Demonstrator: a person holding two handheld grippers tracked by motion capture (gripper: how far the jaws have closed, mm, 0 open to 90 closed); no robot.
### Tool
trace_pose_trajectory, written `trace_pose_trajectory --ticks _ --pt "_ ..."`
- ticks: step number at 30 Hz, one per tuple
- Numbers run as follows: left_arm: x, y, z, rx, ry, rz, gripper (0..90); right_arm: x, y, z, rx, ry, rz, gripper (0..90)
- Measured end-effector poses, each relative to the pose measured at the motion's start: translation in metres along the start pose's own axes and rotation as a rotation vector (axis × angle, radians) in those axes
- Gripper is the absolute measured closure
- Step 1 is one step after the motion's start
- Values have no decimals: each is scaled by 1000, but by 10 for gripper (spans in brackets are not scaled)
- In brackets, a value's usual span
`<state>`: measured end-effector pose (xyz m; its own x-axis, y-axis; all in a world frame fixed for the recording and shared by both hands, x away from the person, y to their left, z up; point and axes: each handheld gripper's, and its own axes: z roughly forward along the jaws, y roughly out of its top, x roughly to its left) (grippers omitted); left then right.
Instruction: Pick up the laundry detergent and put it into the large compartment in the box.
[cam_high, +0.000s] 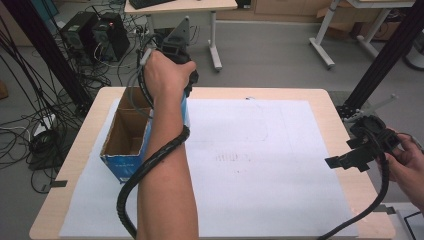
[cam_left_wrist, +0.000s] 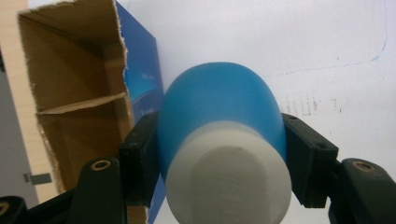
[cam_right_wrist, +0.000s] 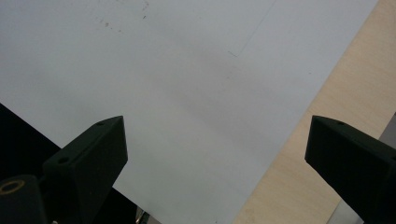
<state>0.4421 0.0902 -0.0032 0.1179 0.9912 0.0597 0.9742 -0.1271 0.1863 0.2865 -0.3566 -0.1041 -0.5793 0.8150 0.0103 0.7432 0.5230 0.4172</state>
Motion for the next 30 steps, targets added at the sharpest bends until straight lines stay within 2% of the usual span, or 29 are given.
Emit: trace_pose_trajectory --ticks 7,14,24,30 --pt "7 -4 -25 -15 -10 -5 374 -1 8 -5 7 1 12 49" --pt "13 -7 -40 -20 -10 -19 373 -2 17 -8 33 8 28 40" --pt "19 -10 -62 -32 3 -26 373 -2 24 -10 50 14 26 39" --pt "27 -13 -76 -48 -11 -35 374 -1 28 -12 59 7 25 38"
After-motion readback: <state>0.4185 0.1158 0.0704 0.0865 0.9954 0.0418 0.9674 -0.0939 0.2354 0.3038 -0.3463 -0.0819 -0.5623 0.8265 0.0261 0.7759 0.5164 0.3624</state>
